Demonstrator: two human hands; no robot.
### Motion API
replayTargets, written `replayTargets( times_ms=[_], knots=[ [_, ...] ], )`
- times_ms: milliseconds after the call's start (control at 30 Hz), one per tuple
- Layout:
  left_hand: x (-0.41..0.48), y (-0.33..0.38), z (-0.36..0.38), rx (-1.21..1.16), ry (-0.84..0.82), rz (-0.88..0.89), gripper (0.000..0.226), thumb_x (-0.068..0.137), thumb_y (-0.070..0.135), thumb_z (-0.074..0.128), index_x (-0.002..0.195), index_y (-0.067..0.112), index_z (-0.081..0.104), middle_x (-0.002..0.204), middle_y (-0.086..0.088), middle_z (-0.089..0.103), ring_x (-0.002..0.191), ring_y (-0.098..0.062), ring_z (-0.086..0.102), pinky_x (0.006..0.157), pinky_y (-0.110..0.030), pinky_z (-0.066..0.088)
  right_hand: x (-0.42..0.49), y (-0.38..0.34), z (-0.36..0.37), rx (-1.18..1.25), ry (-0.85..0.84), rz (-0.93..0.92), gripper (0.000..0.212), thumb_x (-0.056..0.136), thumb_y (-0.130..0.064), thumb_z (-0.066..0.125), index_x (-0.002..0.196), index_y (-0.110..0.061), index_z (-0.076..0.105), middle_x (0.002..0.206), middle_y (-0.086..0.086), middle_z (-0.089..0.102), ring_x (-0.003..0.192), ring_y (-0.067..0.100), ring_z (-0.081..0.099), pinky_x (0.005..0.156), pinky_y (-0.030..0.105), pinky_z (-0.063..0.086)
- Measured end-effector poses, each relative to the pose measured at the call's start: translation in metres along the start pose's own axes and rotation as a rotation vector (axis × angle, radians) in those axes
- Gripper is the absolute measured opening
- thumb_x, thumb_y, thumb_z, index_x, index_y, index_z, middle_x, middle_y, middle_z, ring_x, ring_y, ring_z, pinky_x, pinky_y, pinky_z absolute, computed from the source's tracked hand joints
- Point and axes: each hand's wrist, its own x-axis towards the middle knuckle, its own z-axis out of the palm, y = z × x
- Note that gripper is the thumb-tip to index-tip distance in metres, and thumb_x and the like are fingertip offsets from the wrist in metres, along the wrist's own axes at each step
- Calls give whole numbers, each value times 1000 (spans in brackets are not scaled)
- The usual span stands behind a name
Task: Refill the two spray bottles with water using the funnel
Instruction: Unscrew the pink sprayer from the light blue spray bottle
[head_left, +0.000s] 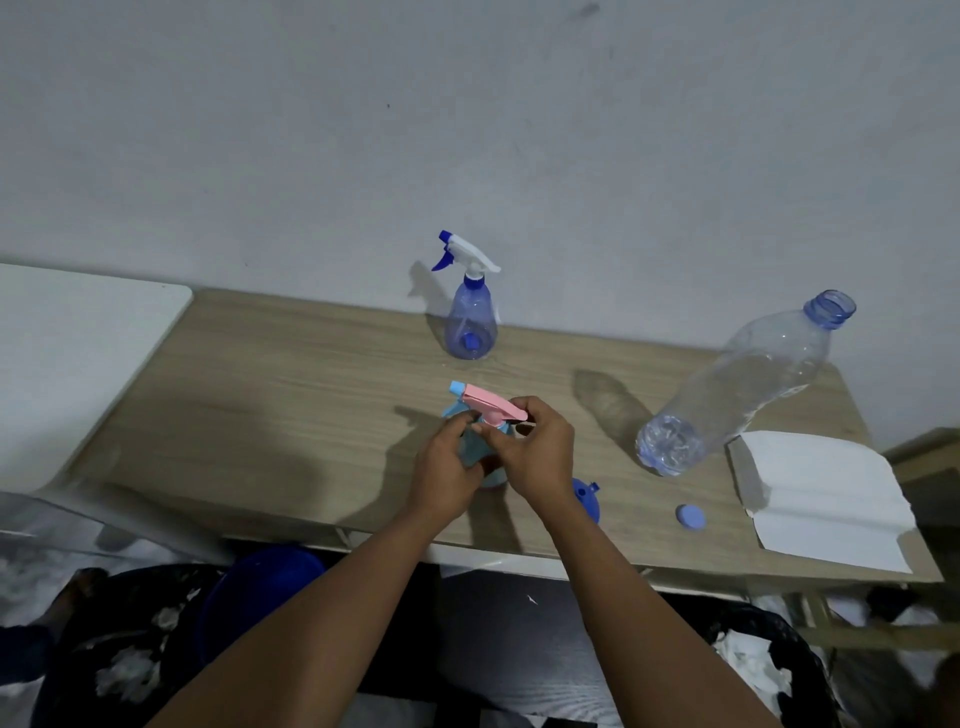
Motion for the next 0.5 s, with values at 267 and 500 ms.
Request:
replayTargets(
  times_ms=[267, 500],
  knots=[
    [4, 1, 4, 75, 8, 41, 60, 75, 21, 82, 129, 22, 56, 121, 1, 64, 111, -20, 60, 95, -43, 52, 2, 8, 1, -75, -34, -92, 46, 81, -23, 79, 125, -20, 67, 116, -9, 71, 108, 2, 64, 95, 20, 52],
    [6, 6, -5, 51, -44, 75, 50, 72, 25, 79, 118, 31, 60, 114, 10, 68, 104, -11, 65, 90, -41, 55, -3, 6, -9, -24, -156, -72, 87, 85, -27, 77, 155, -30, 26, 111, -16, 64, 104, -6, 61, 86, 9, 49]
  ],
)
